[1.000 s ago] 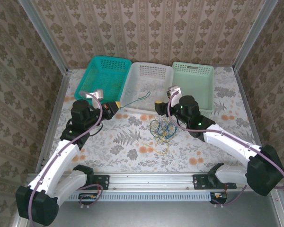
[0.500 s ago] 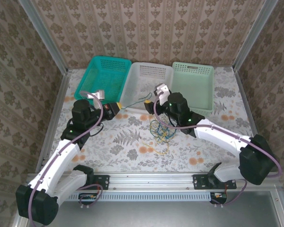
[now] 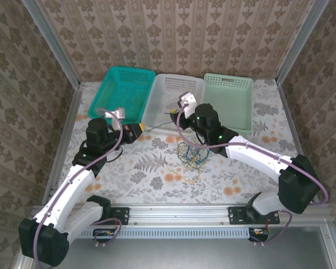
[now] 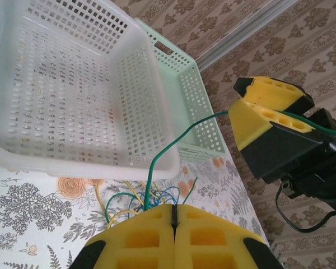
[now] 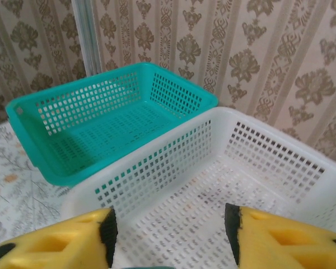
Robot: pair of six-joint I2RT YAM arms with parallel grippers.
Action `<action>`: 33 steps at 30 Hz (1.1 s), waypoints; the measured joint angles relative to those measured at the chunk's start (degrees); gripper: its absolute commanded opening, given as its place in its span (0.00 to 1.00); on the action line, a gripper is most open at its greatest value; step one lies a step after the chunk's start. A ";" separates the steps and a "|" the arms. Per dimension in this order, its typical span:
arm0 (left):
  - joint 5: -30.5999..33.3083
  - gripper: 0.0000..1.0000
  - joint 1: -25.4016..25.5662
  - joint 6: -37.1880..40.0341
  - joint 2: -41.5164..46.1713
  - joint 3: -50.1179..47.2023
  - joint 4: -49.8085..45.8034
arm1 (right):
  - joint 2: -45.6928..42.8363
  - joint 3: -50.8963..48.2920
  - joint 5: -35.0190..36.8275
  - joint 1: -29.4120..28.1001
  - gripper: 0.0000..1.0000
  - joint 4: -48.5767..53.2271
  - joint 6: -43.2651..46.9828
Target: Untangle the cables
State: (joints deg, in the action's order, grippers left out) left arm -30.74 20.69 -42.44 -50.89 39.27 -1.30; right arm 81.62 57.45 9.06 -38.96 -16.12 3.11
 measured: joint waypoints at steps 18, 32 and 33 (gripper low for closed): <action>-0.37 0.00 -4.68 0.68 6.47 -4.09 1.09 | -1.64 -0.72 -17.40 16.00 0.02 1.38 -25.99; 5.01 0.00 -4.72 -2.64 14.45 -12.55 8.24 | 12.39 -5.07 -44.04 22.86 0.00 -15.15 -61.68; 5.46 0.00 -4.72 -2.89 14.88 -12.79 8.50 | 13.35 -5.31 -44.68 22.86 0.00 -17.14 -63.87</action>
State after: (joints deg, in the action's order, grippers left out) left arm -25.28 15.97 -45.32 -36.01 26.48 7.20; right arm 94.98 52.14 -35.62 -16.10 -33.26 -60.75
